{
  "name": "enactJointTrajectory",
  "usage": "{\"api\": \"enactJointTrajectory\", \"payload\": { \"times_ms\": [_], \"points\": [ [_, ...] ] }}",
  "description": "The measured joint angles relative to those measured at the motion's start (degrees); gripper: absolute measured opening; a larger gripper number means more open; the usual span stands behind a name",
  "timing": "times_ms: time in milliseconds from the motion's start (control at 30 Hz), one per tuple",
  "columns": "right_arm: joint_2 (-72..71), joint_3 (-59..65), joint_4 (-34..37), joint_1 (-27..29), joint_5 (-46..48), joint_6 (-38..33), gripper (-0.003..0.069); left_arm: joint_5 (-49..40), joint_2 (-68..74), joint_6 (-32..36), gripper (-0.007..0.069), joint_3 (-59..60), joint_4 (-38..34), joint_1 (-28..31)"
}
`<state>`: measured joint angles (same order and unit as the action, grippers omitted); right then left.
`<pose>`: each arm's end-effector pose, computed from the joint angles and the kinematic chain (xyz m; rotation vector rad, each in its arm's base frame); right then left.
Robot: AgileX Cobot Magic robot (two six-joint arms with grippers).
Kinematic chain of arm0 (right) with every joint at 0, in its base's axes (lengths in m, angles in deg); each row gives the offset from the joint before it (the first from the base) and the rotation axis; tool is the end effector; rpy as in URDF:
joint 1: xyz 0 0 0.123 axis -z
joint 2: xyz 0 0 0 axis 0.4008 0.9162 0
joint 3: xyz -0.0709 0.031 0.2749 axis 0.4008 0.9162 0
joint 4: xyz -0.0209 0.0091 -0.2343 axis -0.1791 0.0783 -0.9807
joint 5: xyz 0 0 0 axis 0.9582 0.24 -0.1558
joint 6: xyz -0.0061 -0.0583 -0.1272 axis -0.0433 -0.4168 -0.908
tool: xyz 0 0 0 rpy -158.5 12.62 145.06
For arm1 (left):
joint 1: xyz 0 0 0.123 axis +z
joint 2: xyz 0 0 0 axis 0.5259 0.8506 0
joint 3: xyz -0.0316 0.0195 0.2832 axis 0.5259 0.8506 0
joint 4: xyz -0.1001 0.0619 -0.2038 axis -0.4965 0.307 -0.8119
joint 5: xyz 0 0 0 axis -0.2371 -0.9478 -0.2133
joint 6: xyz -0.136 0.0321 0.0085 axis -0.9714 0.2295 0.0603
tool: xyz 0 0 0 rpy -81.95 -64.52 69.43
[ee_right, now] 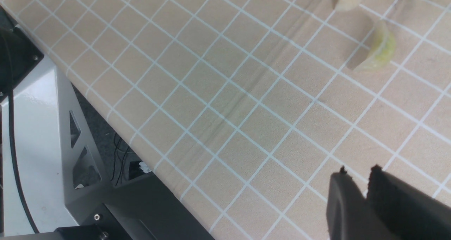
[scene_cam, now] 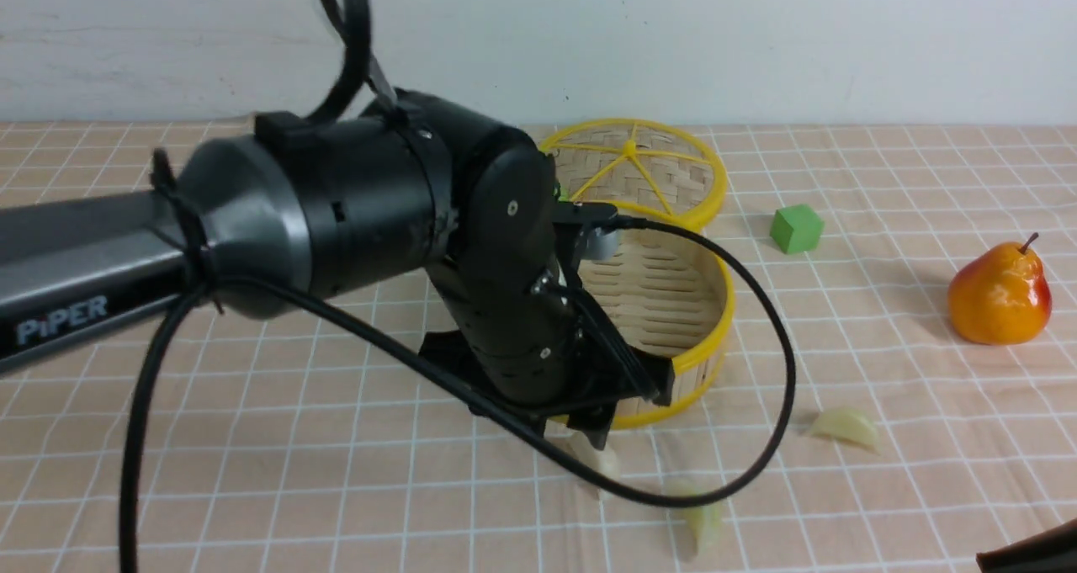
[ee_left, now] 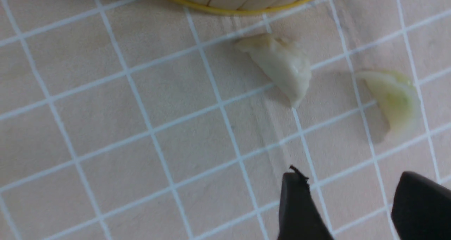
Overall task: Put the dumplings into the steamer on the table with the brown tablecloth.
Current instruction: 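Reach for and grasp a dumpling on the table with the left gripper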
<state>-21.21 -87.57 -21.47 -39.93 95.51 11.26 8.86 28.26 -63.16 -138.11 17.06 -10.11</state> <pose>0.1056 0.0999 0.3048 -0.7820 2.3486 0.6555 0.2838 -0.2652 0.2202 0.3482 2.7928 -0.4021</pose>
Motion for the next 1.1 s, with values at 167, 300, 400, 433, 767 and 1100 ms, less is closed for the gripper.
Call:
{"api": "enactJointTrajectory", "payload": {
  "times_ms": [167, 300, 400, 433, 767, 1100],
  "points": [
    [0.0, 0.0, 0.04, -0.05, 0.05, 0.0, 0.011, 5.65, 6.11, -2.68, 0.036, 0.0, -1.7, 0.0],
    [0.0, 0.0, -0.11, -2.08, 0.05, 0.0, 0.0111, 9.53, 9.56, -3.25, 0.036, 0.0, -2.03, 0.0],
    [0.0, 0.0, -1.33, -5.0, 0.24, 0.0, 0.0113, 12.63, 11.01, -5.49, 0.036, 0.0, -0.54, 0.0],
    [0.0, 0.0, -2.01, -5.85, 0.3, 0.0, 0.0113, 13.25, 11.23, -6.36, 0.036, 0.0, -0.04, 0.0],
    [0.0, 0.0, -7.58, -10.49, 1.15, 0.0, 0.0118, 14.28, 14.32, -11.62, 0.0329, -0.06, 3.58, 0.0],
    [0.0, 0.0, -7.99, -10.6, 0.85, 0.86, 0.0127, 6.0, 13.53, -9.31, 0.0225, -2.02, 3.98, 0.0]
  ]
}}
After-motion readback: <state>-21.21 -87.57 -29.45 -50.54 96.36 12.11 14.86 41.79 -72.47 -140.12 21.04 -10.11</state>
